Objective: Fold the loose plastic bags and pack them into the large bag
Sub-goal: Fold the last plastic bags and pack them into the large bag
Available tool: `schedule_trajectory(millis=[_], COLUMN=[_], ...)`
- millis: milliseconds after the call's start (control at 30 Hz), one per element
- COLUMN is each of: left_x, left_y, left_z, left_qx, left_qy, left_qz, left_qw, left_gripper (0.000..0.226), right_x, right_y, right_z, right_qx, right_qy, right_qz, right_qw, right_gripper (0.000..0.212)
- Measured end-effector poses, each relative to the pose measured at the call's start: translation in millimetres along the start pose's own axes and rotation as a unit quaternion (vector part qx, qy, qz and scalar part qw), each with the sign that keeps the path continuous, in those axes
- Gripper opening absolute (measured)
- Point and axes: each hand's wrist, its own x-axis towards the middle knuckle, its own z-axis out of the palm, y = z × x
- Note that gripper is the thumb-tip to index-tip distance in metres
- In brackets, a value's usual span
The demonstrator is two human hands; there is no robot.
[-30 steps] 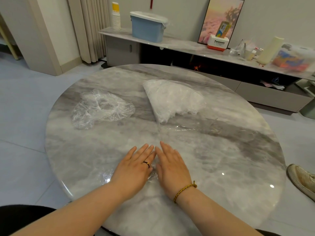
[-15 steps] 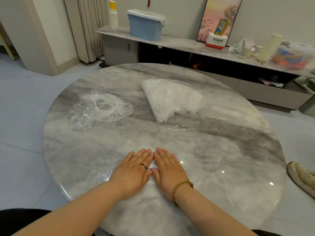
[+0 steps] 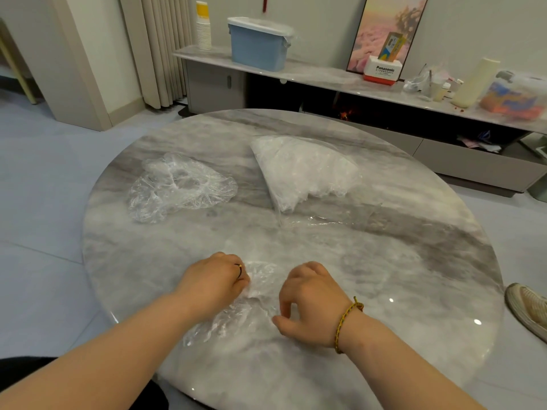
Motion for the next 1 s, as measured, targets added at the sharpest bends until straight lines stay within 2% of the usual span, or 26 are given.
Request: schedule_trajectory(millis=[67,267,367,467,533,633,700,767,867,900,967,1000], left_x=[-3,-14,-16,-18,-19,-19,-19,-18,-22,-23,-25,-26], left_y=[-5,-9,-7,-6,-6,-7,-8,-9,-10,-8,-6,-8], left_z=[-1,2,7,9,8,8,9,13,18,17,13,14], left_qx=[-0.009,-0.018,-0.016,-0.027,-0.039,-0.048,-0.066,-0.061,-0.082,-0.101,-0.149,-0.154], left_qy=[-0.004,-0.001,0.046,0.07,0.07,0.085,0.102,0.109,0.1,0.075,0.078,0.066], left_qz=[-0.013,-0.021,-0.056,-0.078,-0.085,-0.065,-0.043,0.037,0.135,0.14,0.124,0.117], left_qw=[1.0,1.0,0.997,0.994,0.993,0.993,0.992,0.991,0.982,0.982,0.978,0.979], left_gripper=[0.03,0.023,0.021,0.018,0.012,0.014,0.004,0.011,0.032,0.041,0.067,0.079], right_x=[-4,0,-2,-10,-18,-25,-24,-21,-18,-17,-16,-16], right_y=[8,19,12,1,-9,-9,-6,-4,-7,-9,-8,-7], right_z=[1,8,8,14,21,37,41,41,36,33,25,22], right_qx=[-0.03,-0.051,-0.081,-0.028,-0.013,-0.008,0.004,0.001,-0.009,0.023,0.104,0.159], right_qy=[-0.024,-0.038,0.034,0.075,0.052,0.023,0.048,0.071,0.098,0.092,0.092,0.085], right_qz=[-0.005,0.055,0.054,-0.028,-0.078,-0.111,-0.117,-0.102,-0.034,-0.01,0.044,0.071], right_qw=[0.999,0.996,0.995,0.996,0.996,0.994,0.992,0.992,0.995,0.995,0.989,0.981], right_gripper=[0.044,0.033,0.03,0.034,0.039,0.04,0.031,0.022,0.025,0.03,0.043,0.035])
